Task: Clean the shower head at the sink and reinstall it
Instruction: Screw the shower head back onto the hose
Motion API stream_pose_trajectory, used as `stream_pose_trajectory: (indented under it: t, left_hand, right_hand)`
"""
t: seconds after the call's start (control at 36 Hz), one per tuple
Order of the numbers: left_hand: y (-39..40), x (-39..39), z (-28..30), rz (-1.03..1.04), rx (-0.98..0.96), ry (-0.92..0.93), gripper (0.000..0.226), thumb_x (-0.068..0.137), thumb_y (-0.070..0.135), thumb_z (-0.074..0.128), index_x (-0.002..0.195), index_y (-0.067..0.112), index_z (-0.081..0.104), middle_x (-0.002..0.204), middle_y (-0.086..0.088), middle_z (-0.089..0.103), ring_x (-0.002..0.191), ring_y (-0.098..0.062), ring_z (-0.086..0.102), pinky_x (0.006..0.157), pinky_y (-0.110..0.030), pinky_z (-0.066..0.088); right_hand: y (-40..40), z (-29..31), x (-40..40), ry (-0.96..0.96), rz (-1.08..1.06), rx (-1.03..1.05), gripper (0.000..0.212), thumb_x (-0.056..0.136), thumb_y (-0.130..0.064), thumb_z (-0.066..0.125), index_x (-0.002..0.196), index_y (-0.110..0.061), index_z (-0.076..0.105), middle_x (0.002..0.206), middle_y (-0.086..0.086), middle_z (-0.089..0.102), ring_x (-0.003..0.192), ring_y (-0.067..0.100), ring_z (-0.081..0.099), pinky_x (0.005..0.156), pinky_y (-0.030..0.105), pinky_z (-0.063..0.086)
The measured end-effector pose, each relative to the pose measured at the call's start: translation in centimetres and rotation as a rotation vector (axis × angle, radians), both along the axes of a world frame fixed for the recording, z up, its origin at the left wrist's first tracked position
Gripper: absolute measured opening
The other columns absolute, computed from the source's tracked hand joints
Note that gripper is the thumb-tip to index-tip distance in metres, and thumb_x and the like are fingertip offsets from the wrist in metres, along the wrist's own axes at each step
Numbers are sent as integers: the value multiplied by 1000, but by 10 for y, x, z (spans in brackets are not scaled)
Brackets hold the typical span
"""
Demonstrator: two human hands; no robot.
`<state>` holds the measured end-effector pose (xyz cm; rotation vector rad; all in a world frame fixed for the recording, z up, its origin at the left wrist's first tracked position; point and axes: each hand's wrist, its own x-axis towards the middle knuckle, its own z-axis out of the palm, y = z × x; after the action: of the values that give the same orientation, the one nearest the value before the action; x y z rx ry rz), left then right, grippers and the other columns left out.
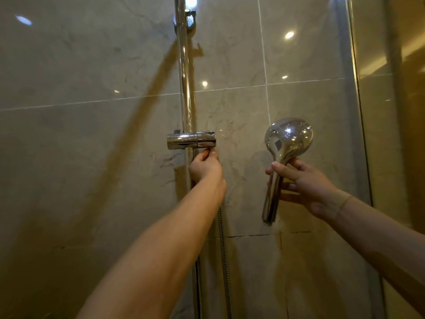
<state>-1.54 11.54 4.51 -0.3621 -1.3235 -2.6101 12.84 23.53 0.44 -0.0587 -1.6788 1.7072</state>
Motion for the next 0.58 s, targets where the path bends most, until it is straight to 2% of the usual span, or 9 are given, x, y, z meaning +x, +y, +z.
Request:
stream_pose_trajectory:
  t: [0.19, 0.25, 0.36, 0.42, 0.5, 0.58]
  left_hand:
    - [-4, 0, -1, -201, 111, 0, 18, 84, 4, 68, 100, 12, 70, 95, -9, 74, 92, -22, 70, 88, -40, 57]
    - [-2, -1, -8, -186, 83, 42, 18, 85, 9, 69, 102, 13, 68, 98, -8, 74, 93, -19, 70, 91, -40, 56]
    - [2, -4, -31, -118, -30, 135, 12, 92, 24, 60, 102, 16, 62, 93, -5, 74, 82, -14, 69, 91, -43, 56]
    - [2, -9, -44, -82, -95, 162, 16, 95, 27, 55, 105, 17, 62, 95, -3, 73, 85, -14, 69, 90, -42, 56]
    - [-1, -14, -53, -14, -143, 169, 17, 94, 23, 57, 108, 17, 65, 96, 0, 72, 90, -14, 68, 88, -36, 56]
    - [-1, -9, -42, 3, -55, 86, 17, 91, 16, 62, 106, 12, 67, 98, -5, 72, 89, -14, 66, 87, -31, 56]
  right_hand:
    - [7, 0, 3, 9, -6, -4, 43, 85, -25, 72, 126, -16, 60, 108, 5, 76, 105, 31, 68, 91, 51, 55]
    - [8, -2, 1, 10, 1, -4, 42, 85, -25, 72, 125, -16, 61, 108, 5, 76, 107, 31, 68, 91, 51, 55]
    - [9, -11, -2, 4, 21, -19, 43, 85, -25, 72, 126, -15, 61, 109, 6, 76, 102, 30, 68, 83, 46, 58]
    - [11, -15, -3, 0, 30, -27, 44, 84, -25, 73, 125, -17, 61, 109, 6, 76, 104, 32, 69, 83, 46, 58]
    - [13, -20, -5, -6, 32, -32, 42, 85, -24, 73, 124, -17, 61, 106, 5, 77, 104, 32, 69, 80, 45, 58]
    - [15, -20, -6, -13, 16, -31, 38, 85, -24, 73, 121, -18, 63, 105, 5, 77, 101, 29, 70, 79, 44, 58]
